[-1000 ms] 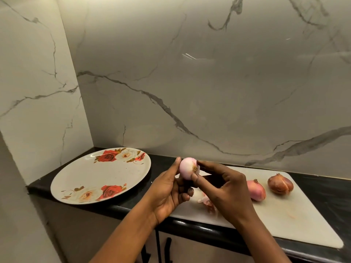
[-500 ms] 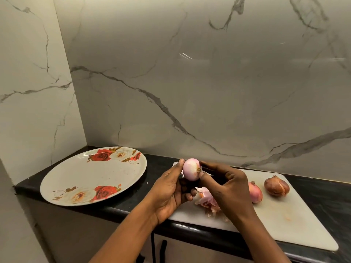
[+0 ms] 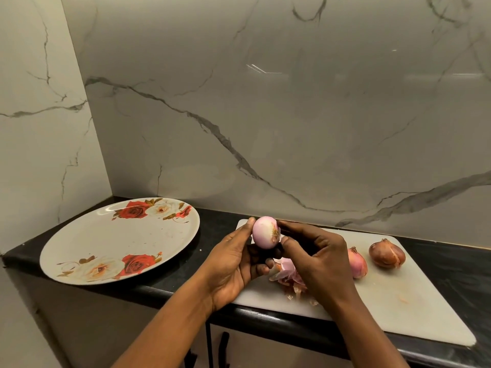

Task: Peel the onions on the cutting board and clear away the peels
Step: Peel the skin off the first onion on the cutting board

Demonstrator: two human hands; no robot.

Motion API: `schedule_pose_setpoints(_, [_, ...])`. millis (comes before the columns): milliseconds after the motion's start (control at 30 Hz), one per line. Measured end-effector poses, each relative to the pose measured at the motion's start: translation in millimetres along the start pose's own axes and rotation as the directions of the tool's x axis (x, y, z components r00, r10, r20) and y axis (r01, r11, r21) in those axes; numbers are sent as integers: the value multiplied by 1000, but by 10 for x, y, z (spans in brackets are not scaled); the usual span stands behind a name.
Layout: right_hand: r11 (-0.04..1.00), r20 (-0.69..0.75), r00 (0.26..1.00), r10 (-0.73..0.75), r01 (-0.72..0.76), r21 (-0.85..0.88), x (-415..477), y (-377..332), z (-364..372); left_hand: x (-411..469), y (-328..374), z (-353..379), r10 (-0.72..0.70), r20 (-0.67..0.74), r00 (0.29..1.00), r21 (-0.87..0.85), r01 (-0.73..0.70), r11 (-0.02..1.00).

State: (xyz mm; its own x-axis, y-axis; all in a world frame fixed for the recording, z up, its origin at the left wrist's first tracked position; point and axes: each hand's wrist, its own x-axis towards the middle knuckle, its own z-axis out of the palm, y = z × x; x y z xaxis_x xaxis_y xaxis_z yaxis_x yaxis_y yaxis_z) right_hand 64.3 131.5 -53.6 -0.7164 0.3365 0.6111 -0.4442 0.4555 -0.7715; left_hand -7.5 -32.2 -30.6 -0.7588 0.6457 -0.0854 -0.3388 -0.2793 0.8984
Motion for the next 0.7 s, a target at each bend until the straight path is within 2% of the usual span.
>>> schedule_pose_setpoints(133, [999, 14, 1000, -12, 12, 47, -17, -69, 14, 6, -9, -12, 9, 12, 1000, -1, -9, 1000])
schedule_pose_setpoints(533, [999, -1, 1000, -28, 28, -26, -27, -21, -6, -36, 9, 13, 16, 25, 1000, 3, -16, 1000])
schedule_pose_setpoints(700, [999, 7, 1000, -30, 30, 25, -39, -89, 6, -44, 8, 19, 16, 20, 1000, -5, -16, 1000])
